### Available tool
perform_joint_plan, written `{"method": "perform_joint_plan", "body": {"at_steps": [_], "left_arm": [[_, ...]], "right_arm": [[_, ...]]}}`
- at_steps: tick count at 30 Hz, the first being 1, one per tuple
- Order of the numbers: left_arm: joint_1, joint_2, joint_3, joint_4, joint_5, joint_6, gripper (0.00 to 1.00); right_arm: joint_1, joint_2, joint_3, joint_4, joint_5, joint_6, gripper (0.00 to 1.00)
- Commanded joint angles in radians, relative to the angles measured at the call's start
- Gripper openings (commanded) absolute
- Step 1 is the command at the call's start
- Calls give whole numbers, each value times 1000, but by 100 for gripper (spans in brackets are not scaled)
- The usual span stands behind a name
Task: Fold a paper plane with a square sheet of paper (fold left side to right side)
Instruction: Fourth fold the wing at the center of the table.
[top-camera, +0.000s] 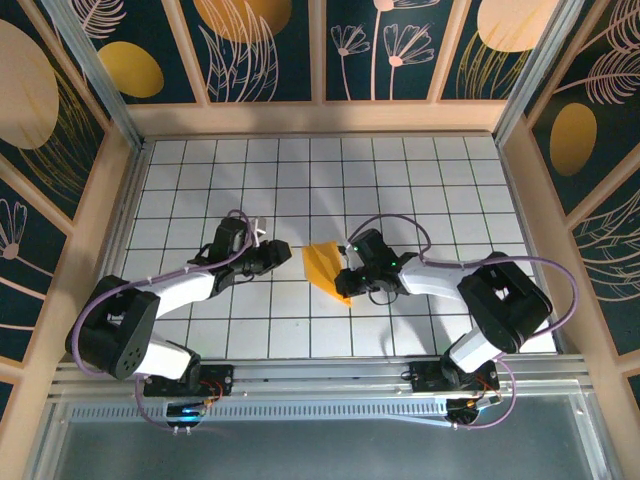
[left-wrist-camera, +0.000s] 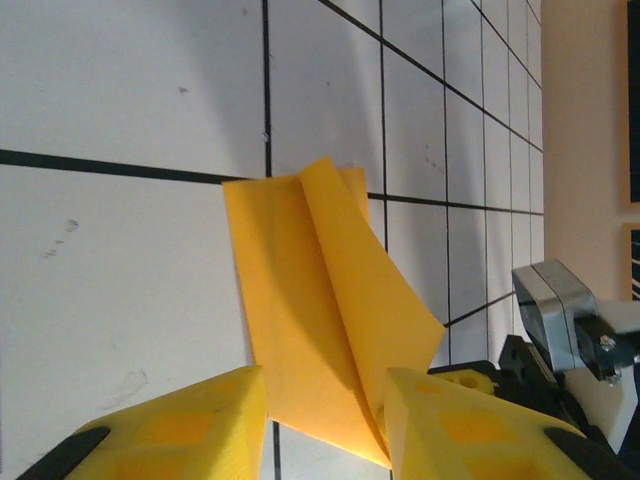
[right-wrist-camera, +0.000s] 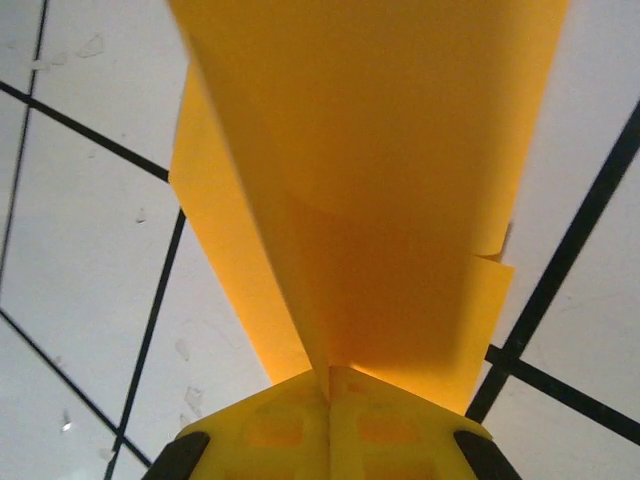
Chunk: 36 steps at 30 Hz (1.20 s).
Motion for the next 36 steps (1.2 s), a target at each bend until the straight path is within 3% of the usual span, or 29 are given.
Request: {"method": "perform_joint_plan", "body": {"at_steps": [1, 19, 36], "left_arm": [[-37, 19, -11, 54, 18, -23, 36], [-167, 162, 50, 129, -39, -118, 40], [-190, 283, 148, 118, -42, -109, 44]], "right_arm": [[-23, 3, -20, 73, -114, -3, 0], [-92, 78, -54, 165, -237, 59, 0], [-106, 104, -60, 192, -268, 80, 0]]}}
